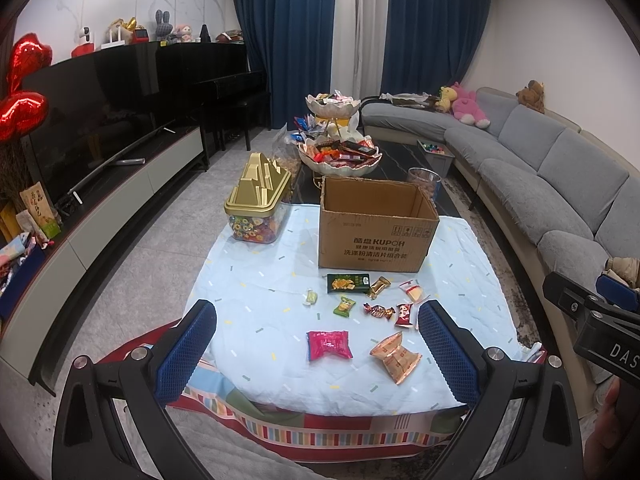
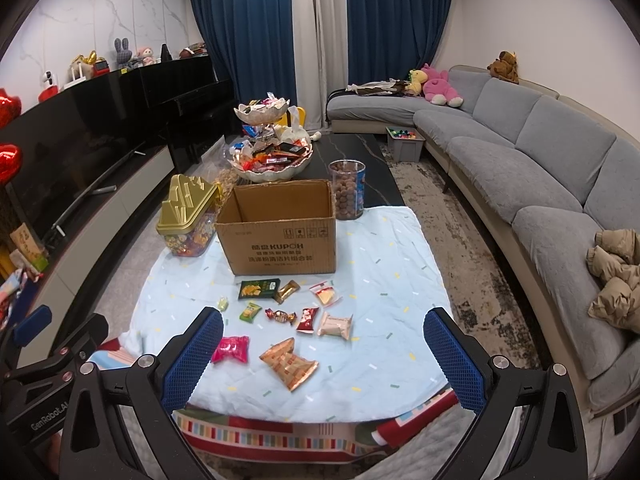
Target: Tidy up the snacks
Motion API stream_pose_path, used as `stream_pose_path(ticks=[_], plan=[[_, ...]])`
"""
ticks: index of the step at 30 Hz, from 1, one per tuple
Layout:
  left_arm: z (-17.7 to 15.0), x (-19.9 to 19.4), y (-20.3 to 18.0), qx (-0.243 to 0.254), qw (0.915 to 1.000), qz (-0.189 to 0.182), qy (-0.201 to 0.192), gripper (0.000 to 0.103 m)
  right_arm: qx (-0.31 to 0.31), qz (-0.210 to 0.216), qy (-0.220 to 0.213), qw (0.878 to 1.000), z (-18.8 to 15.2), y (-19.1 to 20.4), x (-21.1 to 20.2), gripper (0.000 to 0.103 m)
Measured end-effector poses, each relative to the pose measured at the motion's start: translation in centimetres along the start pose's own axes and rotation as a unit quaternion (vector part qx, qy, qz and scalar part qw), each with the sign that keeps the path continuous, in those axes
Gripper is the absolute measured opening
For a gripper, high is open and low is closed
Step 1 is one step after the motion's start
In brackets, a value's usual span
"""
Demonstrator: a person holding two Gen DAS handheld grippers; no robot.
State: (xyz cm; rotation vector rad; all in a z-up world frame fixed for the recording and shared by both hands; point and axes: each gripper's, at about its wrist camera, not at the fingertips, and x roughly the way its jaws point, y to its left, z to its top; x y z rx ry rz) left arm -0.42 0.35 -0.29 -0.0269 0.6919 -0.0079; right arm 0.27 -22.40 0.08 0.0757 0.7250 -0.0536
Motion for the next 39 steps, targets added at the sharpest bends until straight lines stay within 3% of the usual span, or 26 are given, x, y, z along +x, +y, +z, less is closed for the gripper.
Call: stream_pose_path(ticks=[21,39], plan=[[-0.2,0.8,-0.3,0.009,1.0000,0.001,0.002,0.103,-0.007,-0.002,-0.010,1.000,0.9,-0.2,0.2,0.102],[-1.1,7.1,-0.7,0.024,0.9970,0.009,0.073,0.103,-0.052,-0.006,0.035,0.998,-0.5,1.4,6.2,0.102]])
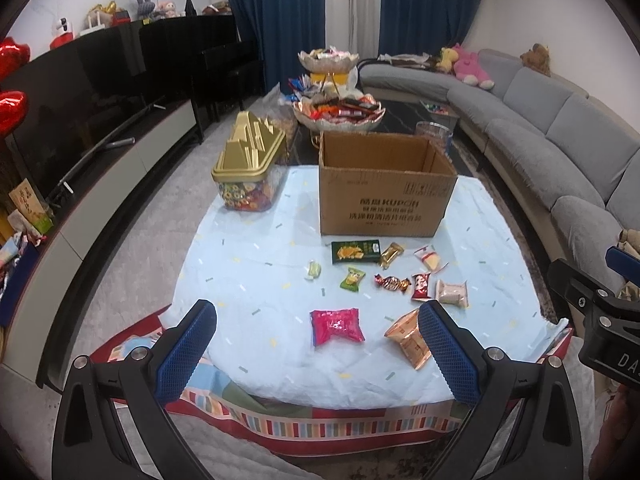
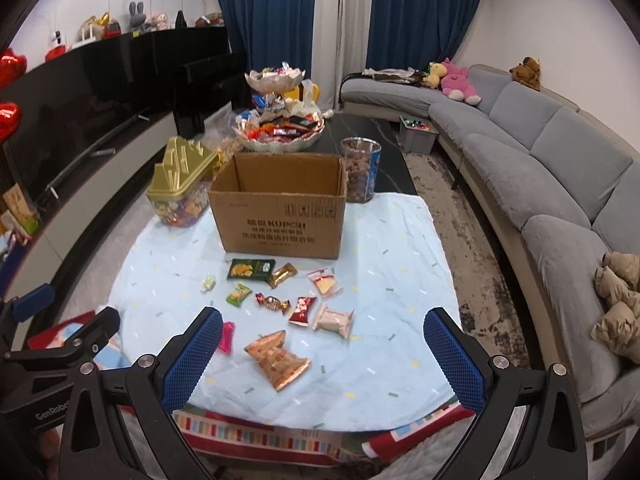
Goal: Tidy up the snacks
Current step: 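Lower both tools toward the pink-red bag and the tan biscuit packet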
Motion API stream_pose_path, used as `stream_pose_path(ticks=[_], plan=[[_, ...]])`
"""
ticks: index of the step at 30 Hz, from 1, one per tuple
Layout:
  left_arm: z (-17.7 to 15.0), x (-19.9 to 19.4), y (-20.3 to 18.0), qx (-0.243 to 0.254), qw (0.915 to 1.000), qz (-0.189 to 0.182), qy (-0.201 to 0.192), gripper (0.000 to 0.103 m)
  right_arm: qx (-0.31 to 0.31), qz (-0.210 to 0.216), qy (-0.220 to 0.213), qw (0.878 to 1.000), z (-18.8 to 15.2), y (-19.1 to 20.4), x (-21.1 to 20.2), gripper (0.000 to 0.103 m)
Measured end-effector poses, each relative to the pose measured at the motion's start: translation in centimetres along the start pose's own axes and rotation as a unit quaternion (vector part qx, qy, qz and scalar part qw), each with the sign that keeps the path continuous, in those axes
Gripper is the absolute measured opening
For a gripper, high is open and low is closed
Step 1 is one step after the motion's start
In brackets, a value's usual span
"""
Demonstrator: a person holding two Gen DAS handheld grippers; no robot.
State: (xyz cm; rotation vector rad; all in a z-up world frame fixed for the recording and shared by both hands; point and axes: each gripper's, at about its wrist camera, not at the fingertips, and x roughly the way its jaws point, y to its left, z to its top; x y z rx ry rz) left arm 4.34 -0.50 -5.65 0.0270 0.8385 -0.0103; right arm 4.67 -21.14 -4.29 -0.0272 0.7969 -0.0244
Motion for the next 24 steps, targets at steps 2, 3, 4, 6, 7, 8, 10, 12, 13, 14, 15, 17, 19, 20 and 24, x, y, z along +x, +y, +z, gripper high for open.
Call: stream_pose_path(ticks=[2,3,4,6,7,8,10,12,13,14,15,17,19,20,24], plan=[[0.0,0.9,0.0,0.001,1.0000,0.001,0.008,0.103,-0.002,-0.001,0.008,1.000,-0.1,0.1,0.8,0.102],[-0.1,1.4,-0.1,0.002,0.9999,0.001,0.011,0.103,-0.003,-0.001,0.012,1.000,-0.1,0.2,1.3,0.102],[-0.2,1.9,-0.2,0.003,0.9999,0.002,0.015,0.103,-0.005,-0.001,0.016,1.000,-0.2,0.2,1.7,0.102],[-0.2,2.9,-0.3,0.004,0.9996,-0.002,0.028,0.103,-0.008,0.000,0.024,1.000,-0.4,0.3,2.6,0.102],[-0.3,3.4,-0.5,0.004,0.9994,-0.002,0.034,0.103,-0.010,0.000,0.029,1.000,-0.5,0.4,3.1,0.102],[-0.3,3.9,-0.5,0.005,0.9991,-0.002,0.041,0.103,-0.012,0.000,0.034,0.999,-0.6,0.4,3.6,0.102],[-0.4,4.9,-0.6,0.008,0.9985,-0.003,0.053,0.103,-0.014,0.001,0.045,0.999,-0.8,0.5,4.5,0.102],[-0.5,5.8,-0.8,0.010,0.9978,-0.003,0.066,0.103,-0.016,0.002,0.053,0.998,-0.9,0.6,5.4,0.102],[-0.6,6.4,-0.8,0.010,0.9973,-0.004,0.073,0.103,-0.018,0.002,0.059,0.998,-1.0,0.6,5.8,0.102],[-0.6,6.8,-0.9,0.009,0.9968,-0.005,0.079,0.103,-0.019,0.003,0.065,0.998,-1.0,0.7,6.2,0.102],[-0.6,7.4,-0.9,0.009,0.9964,-0.006,0.084,0.103,-0.022,0.003,0.070,0.997,-1.1,0.7,6.6,0.102],[-0.6,8.4,-0.9,0.009,0.9953,-0.008,0.096,0.103,-0.028,0.006,0.080,0.996,-1.2,1.0,7.5,0.102],[-0.6,9.5,-1.0,0.009,0.9940,-0.009,0.109,0.103,-0.034,0.008,0.092,0.995,-1.3,1.2,8.5,0.102],[-0.6,9.9,-1.0,0.009,0.9932,-0.009,0.115,0.103,-0.037,0.010,0.099,0.994,-1.4,1.4,9.0,0.102],[-0.6,12.1,-1.3,0.012,0.9901,-0.009,0.139,0.103,-0.045,0.019,0.127,0.991,-1.9,1.8,11.0,0.102]])
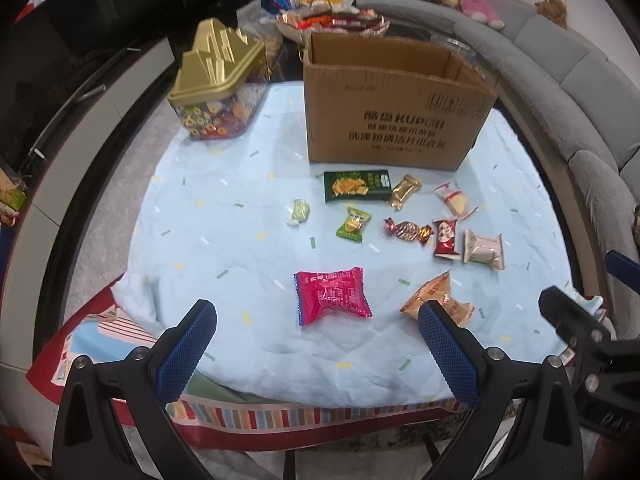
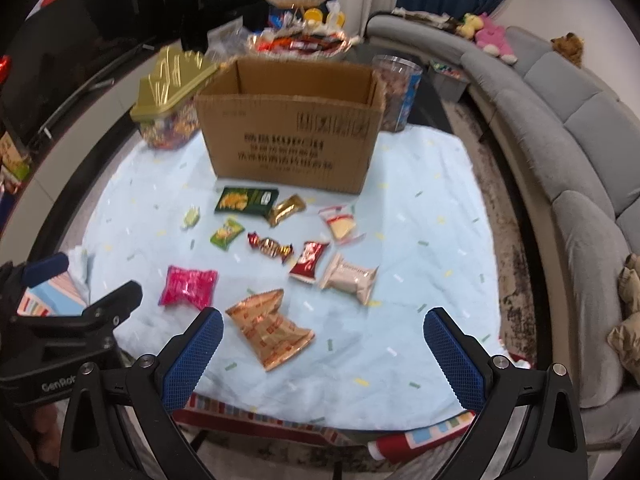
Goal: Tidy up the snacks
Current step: 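Lower both tools toward the pink-red bag and the tan biscuit packet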
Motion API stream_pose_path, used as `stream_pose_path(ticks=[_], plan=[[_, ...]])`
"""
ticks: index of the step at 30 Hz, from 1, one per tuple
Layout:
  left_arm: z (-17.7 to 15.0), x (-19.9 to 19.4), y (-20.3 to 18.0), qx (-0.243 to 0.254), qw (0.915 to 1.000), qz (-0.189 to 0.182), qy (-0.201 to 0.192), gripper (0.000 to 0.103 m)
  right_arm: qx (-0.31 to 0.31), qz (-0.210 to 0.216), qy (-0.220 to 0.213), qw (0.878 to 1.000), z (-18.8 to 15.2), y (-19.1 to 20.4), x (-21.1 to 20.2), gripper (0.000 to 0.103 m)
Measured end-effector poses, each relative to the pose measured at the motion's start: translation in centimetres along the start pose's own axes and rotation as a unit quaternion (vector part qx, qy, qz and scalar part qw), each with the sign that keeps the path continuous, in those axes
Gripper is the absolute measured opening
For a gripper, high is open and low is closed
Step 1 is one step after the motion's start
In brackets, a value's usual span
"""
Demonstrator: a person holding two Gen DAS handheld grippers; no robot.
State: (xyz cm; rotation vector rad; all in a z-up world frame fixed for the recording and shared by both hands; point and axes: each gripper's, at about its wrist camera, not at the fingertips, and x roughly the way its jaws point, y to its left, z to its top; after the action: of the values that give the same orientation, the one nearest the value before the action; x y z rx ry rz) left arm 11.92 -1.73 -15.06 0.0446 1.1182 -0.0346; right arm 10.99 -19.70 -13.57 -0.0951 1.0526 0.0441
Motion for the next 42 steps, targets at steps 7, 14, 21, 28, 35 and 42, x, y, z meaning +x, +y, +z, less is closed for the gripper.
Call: stream_pose_path(ticks=[7,14,21,28,35,42], plan=[[0.4,3.6,0.0,-0.002,0.9990,-0.003,0.045,0.103,-0.019,0.016,0.044,0.999,-0.2,0.9,3.3,0.102],[0.3,6.3,0.2,-0.004,0.9969,-0.004,0.078,0.102,-0.030,0.027,0.079,0.996,-0.8,1.6,6.1,0.102],[0.8,8.7,0.4,-0.004,0.9951,-0.010,0.098,0.102,-0.052,0.032,0.108,0.992,-1.3,2.6,8.5,0.102],[1.2,11.3,0.3,-0.006,0.9922,-0.017,0.123,0.102,-0.060,0.031,0.125,0.990,-1.5,3.1,10.5,0.101],[1.4,13.3,0.5,-0.008,0.9901,-0.017,0.139,0.102,-0.057,0.034,0.143,0.988,-1.5,3.2,12.6,0.099],[1.4,15.1,0.8,-0.007,0.9885,-0.016,0.150,0.101,-0.054,0.040,0.157,0.985,-1.7,3.5,14.1,0.096]])
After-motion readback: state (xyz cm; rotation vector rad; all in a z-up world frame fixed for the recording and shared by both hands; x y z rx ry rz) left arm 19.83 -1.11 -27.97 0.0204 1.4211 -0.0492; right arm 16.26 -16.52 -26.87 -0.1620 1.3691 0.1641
